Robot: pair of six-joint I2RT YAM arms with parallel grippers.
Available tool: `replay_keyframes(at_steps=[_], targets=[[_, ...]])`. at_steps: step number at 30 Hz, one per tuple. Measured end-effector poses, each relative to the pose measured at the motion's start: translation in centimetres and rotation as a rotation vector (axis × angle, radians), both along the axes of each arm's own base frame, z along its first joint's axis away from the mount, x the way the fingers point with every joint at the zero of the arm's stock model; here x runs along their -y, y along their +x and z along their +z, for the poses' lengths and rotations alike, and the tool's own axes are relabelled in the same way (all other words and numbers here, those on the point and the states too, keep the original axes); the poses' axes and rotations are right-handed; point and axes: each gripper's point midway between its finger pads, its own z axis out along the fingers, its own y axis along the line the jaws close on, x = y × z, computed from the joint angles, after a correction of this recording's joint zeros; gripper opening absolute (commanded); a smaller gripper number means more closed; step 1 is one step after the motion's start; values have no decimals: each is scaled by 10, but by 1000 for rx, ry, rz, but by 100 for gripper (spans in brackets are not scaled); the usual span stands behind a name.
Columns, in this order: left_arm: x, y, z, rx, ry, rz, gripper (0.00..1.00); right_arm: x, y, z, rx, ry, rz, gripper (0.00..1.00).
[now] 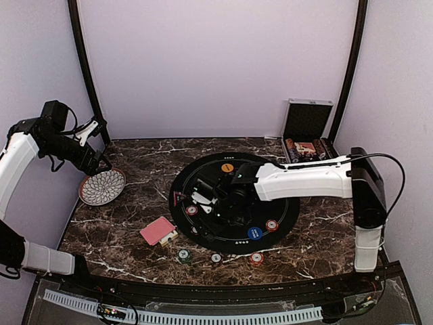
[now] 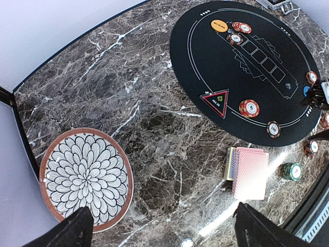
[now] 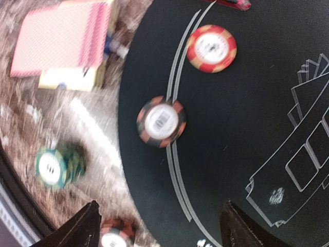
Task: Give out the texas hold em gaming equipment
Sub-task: Place the poker chips pile in the dealer area, then pick up the pile of poker chips from the pile of poker chips.
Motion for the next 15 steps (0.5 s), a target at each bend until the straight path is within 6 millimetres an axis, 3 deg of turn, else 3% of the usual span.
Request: replay_keyframes(at_steps=[7,15], targets=[[2,0,0,-1,-8,-5,99,23,-55,-24,-88,-79,91,89],[2,0,0,-2,-13,-8,99,27,-68,-36,-126,-110,117,87]])
